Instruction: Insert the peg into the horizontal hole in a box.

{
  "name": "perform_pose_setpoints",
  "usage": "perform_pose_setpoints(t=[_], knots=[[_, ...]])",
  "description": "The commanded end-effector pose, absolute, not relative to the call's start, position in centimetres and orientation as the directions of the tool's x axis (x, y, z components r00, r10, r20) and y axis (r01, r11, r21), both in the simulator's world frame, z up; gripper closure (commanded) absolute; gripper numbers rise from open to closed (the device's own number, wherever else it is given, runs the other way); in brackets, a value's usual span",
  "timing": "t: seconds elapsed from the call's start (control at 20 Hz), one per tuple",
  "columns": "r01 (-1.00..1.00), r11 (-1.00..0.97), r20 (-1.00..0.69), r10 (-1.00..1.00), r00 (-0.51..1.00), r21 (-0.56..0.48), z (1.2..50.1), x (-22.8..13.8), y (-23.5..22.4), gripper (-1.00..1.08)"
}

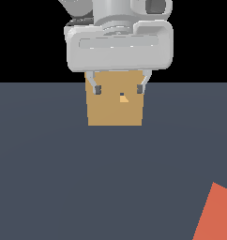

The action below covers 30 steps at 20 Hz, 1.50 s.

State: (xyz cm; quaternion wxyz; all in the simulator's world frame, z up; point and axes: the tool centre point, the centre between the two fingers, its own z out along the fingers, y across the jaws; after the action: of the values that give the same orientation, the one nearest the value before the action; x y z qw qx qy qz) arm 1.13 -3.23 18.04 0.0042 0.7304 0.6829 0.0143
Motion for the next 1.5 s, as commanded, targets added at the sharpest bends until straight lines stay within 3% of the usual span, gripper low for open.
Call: perform_pose_setpoints(t=[0.0,0.65,1.45], knots=[[0.997,-0.067,0.015,0.998,0.067,0.026,18.0,1.1,-3.2,-0.92],[0.976,-0.217,0.012,0.976,0.217,0.02,15.7,3.5,-7.6,-0.92],[0.765,-0.644,0.002,0.765,0.644,0.004,8.5,6.2,-23.0,-0.92]])
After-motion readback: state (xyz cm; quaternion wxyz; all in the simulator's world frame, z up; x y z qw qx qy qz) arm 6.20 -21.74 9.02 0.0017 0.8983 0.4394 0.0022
